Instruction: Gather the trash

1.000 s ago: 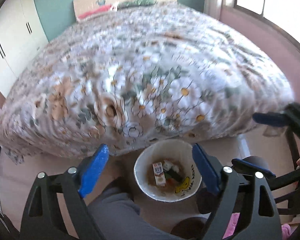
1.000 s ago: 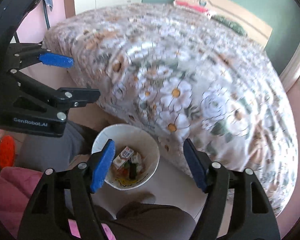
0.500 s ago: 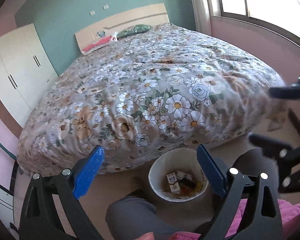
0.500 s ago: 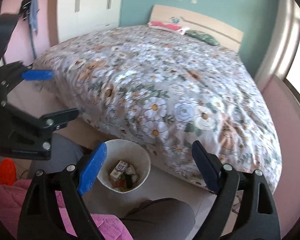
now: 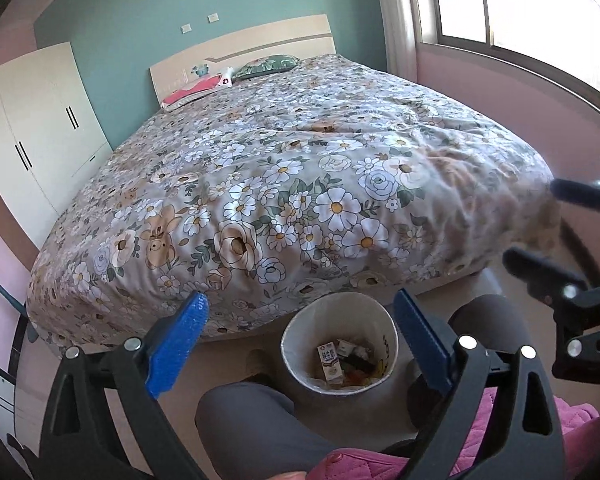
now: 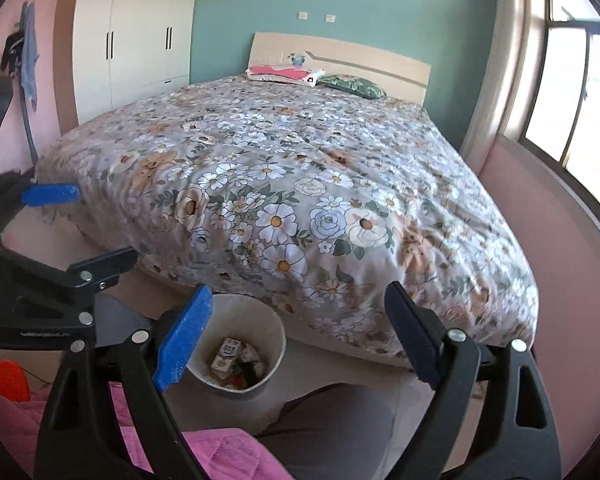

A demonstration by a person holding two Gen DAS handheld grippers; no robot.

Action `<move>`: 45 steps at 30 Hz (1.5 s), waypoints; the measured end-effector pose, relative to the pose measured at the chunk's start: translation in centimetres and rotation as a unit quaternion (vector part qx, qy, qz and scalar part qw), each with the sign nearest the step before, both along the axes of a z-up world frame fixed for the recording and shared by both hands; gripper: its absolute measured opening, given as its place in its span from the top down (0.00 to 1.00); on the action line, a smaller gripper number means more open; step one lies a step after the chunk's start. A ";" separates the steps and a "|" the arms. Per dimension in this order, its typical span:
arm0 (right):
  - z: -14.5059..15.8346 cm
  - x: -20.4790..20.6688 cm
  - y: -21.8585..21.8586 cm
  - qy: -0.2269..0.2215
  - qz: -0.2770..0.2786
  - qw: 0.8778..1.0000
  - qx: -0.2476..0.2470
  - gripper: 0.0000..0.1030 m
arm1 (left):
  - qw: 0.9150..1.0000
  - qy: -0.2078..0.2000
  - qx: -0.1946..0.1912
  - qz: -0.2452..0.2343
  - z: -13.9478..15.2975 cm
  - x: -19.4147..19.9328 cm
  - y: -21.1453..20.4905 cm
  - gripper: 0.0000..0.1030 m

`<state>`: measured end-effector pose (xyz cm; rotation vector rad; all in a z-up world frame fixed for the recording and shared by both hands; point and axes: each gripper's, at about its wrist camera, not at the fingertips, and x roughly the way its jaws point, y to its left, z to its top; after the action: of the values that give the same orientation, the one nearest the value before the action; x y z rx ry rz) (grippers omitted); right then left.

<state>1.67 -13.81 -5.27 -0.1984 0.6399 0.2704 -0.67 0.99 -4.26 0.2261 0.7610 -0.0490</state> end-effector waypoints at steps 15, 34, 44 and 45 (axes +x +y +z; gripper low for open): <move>-0.3 -0.4 0.5 0.004 0.007 1.000 0.000 0.16 | 1.000 0.003 -0.002 0.003 -0.2 -0.1 0.0 0.08; -0.3 -0.2 0.5 0.006 0.009 1.000 0.001 0.16 | 1.000 0.003 -0.002 0.001 -0.1 -0.2 -0.1 0.08; -0.3 -0.2 0.6 0.006 0.010 1.000 0.001 0.16 | 1.000 0.003 -0.002 0.002 -0.1 -0.2 -0.1 0.08; -0.4 -0.1 0.6 0.006 0.010 1.000 0.001 0.16 | 1.000 0.003 -0.002 0.002 -0.1 -0.2 -0.1 0.08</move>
<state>1.53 -13.22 -5.63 -0.2015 0.6503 0.2922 -0.85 0.89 -4.34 0.2206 0.7665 -0.0477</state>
